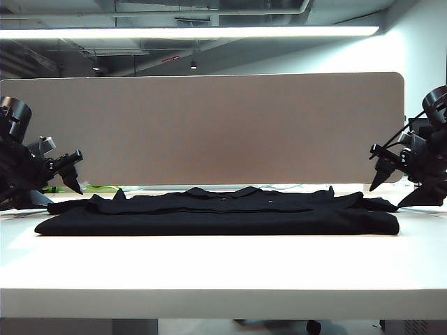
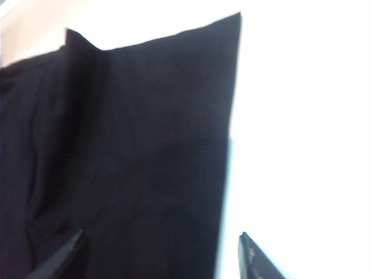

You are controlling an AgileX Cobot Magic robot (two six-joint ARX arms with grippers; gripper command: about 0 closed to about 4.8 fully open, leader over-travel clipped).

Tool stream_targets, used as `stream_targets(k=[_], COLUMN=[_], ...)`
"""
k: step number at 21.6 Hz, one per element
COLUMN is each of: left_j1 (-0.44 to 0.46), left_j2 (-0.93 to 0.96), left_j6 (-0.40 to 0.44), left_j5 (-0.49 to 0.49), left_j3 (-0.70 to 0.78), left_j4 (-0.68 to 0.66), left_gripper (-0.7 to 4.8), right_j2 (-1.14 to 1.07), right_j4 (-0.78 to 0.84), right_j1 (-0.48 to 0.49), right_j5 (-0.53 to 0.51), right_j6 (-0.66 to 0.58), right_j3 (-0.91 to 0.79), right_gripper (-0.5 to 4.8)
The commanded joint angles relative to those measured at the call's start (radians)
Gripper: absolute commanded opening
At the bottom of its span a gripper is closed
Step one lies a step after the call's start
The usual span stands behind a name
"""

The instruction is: Fold the bottom side of the T-shirt horizontally towards the center, about one-third of the way, then fold the sleeve back towards the center, creating a straight line along the edge of the T-shirt, and finally fold the bottom of the T-shirt up towards the top, creating a neat rectangle.

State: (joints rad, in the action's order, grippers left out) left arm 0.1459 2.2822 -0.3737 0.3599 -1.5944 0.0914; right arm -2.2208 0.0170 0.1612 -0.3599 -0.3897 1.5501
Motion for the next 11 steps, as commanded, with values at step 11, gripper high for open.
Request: stream_targets(k=[11], left_j1=[-0.001], left_j2=[0.015], left_j6=[0.011], left_j5=[0.05], left_j3=[0.007], left_j4=[-0.068], left_gripper=[3.1], right_j2=[-0.082], right_j4=[0.039], right_j1=[-0.027], right_j5=[-0.014], right_j6=[-0.063], right_j3=[0.005], right_gripper=[3.37])
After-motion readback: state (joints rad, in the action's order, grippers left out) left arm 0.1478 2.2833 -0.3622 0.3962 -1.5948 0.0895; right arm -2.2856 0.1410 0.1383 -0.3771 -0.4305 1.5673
